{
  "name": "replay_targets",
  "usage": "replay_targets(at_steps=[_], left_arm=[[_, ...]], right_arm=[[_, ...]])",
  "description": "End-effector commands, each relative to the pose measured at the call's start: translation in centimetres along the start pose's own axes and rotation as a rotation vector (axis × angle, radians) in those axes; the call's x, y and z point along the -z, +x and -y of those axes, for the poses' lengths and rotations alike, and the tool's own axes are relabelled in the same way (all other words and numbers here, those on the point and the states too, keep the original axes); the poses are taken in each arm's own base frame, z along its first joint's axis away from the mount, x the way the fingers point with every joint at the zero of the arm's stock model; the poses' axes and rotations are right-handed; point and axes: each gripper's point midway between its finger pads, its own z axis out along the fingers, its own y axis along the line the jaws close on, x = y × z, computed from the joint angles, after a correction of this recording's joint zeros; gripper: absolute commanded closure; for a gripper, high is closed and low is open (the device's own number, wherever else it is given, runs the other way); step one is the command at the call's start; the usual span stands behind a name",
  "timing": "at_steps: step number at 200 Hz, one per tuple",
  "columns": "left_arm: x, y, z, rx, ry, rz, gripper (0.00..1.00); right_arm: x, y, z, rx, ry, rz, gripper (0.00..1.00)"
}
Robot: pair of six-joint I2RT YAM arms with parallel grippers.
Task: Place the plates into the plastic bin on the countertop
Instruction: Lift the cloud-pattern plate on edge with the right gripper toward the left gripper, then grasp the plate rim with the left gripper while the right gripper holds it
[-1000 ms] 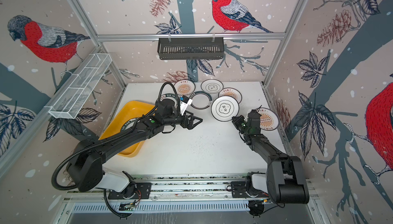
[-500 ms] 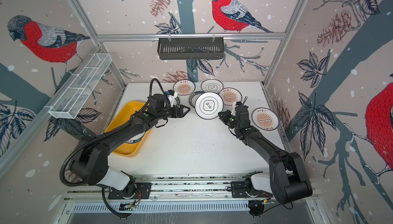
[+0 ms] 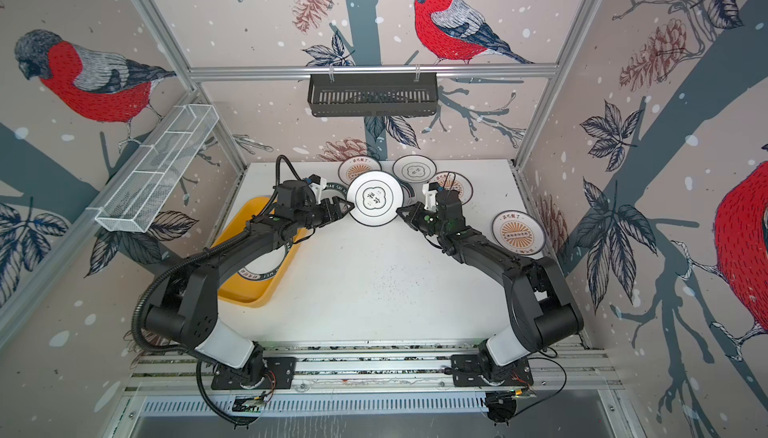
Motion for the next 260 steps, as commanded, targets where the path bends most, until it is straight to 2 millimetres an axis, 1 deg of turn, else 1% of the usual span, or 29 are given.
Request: replay_targets(at_steps=[1, 42, 43, 47, 68, 99, 156, 168, 180, 201, 218, 227, 239, 251, 260], left_arm=[[0.3, -1.0, 0.7, 0.013, 0.06, 0.023, 0.22], [0.2, -1.1, 1.2, 0.017, 0.095, 0.019, 0.35], [0.1, -0.8, 0.9, 0.023, 0.09, 0.012, 0.36], [0.1, -0.4, 0.6, 0.028, 0.09, 0.004, 0.38], [0.1, -0.3, 0.7, 0.031, 0.098, 0.001, 0.48], [0.2, -0.5, 1.1, 0.026, 0.112, 0.006, 0.64], [0.4, -0.6, 1.4, 0.026, 0.123, 0.011, 0.89], [0.5, -0.6, 1.5, 0.026, 0.127, 0.011, 0.96], [0.6, -0.8, 1.6, 0.023, 0.127, 0.015, 1.0], [0.8, -0.9, 1.7, 0.023, 0.131, 0.02, 1.0], [0.9, -1.0, 1.8, 0.023, 0.133, 0.024, 1.0], [0.9, -1.0, 1.7, 0.024, 0.132, 0.026, 1.0], [1.0, -1.1, 1.7, 0.027, 0.131, 0.028, 1.0], [1.1, -1.2, 1.6, 0.031, 0.131, 0.031, 1.0], [1.1, -1.3, 1.5, 0.032, 0.13, 0.034, 1.0]], right_arm=[[-0.1, -0.4, -2.4, 0.029, -0.099, 0.003, 0.94], [-0.3, 0.1, -2.5, 0.014, -0.116, -0.013, 0.95], [-0.4, 0.2, -2.4, 0.013, -0.115, -0.015, 0.94], [-0.4, 0.2, -2.6, 0.014, -0.12, -0.014, 0.95], [-0.6, 0.3, -2.5, 0.006, -0.124, -0.019, 0.94], [-0.7, 0.4, -2.2, -0.001, -0.12, -0.017, 0.95], [-0.7, 0.4, -1.8, -0.014, -0.116, -0.014, 0.94], [-0.7, 0.4, -1.8, -0.014, -0.115, -0.013, 0.94], [-0.7, 0.4, -1.7, -0.017, -0.111, -0.013, 0.94], [-0.8, 0.4, -1.5, -0.019, -0.107, -0.013, 0.92], [-0.9, 0.5, -1.6, -0.017, -0.11, -0.017, 0.86], [-1.0, 0.5, -1.6, -0.018, -0.112, -0.018, 0.8], [-1.1, 0.4, -1.7, -0.019, -0.113, -0.016, 0.66], [-1.1, 0.4, -1.6, -0.019, -0.113, -0.017, 0.57], [-1.1, 0.3, -1.7, -0.017, -0.114, -0.014, 0.48]])
